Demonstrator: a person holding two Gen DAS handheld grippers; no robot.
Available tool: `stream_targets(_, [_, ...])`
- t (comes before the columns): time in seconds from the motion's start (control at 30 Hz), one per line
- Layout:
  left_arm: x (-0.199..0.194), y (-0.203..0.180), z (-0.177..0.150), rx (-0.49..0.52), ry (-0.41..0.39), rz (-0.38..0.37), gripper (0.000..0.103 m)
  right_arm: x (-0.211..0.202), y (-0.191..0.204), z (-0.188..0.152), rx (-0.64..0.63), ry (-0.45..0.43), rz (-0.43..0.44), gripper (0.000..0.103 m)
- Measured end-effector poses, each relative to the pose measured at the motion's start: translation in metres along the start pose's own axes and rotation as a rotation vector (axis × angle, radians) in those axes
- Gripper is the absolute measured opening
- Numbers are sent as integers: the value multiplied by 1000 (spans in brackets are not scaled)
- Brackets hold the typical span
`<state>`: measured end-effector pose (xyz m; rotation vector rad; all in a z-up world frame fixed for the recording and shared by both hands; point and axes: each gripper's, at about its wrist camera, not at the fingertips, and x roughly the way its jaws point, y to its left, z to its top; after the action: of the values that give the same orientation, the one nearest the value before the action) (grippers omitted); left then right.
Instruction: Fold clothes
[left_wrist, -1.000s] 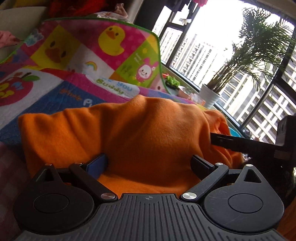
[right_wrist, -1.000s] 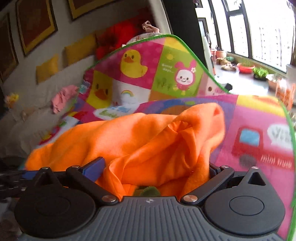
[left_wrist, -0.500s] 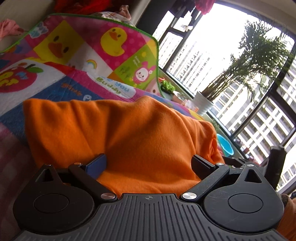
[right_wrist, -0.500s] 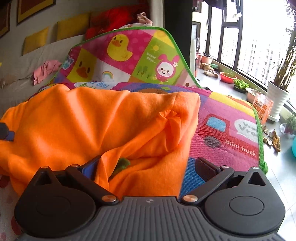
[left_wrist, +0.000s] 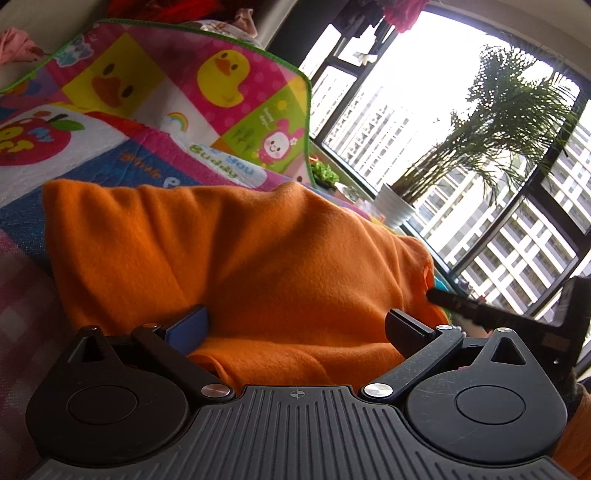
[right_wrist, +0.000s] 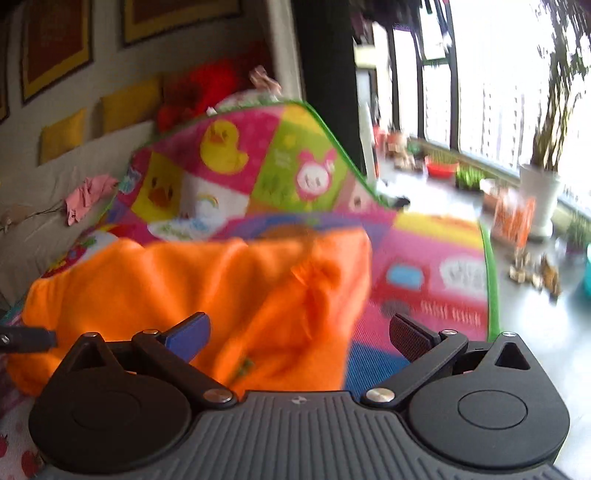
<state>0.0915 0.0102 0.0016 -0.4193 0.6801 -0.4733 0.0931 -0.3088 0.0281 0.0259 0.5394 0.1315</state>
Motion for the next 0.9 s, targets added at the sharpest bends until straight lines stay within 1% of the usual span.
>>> stream_targets(0.07, [0,0,0,2,2,2,103,8,18,4,-60,8,3,103])
stream_targets(0.17, [-6,2,4,-20,8,-8,103,29,42,-1,-160,67,-18,103])
stream_targets(0.27, [-20,8,10,-56,-11,-14,103,35,47,-9,-186,77,-33,103])
stream_targets(0.37, [-34,18,15,-89,-64,51,103,40,50,-17,-206,80,-46,103])
stream_targets(0.43, [-37,26,17,-116,-87,95,103,42,47,-17,-191,87,-36,103])
stream_targets(0.5, [-34,33,19,-131,-71,137,103,41,47,-18,-187,86,-34,103])
stream_targets(0.53, [-30,35,18,-129,-60,170,103,40,47,-18,-187,84,-35,103])
stream_targets(0.6, [-23,39,16,-101,-40,244,103,38,48,-21,-188,77,-38,103])
stream_targets(0.67, [-21,39,16,-51,-46,306,103,36,48,-23,-188,71,-41,103])
stream_targets(0.73, [-20,40,16,-4,-45,394,103,35,47,-23,-180,69,-39,103])
stream_targets(0.83, [-24,49,17,14,-38,433,103,34,42,-24,-150,76,-15,103])
stream_targets(0.9, [-30,49,18,23,-54,485,103,35,38,-23,-132,86,0,103])
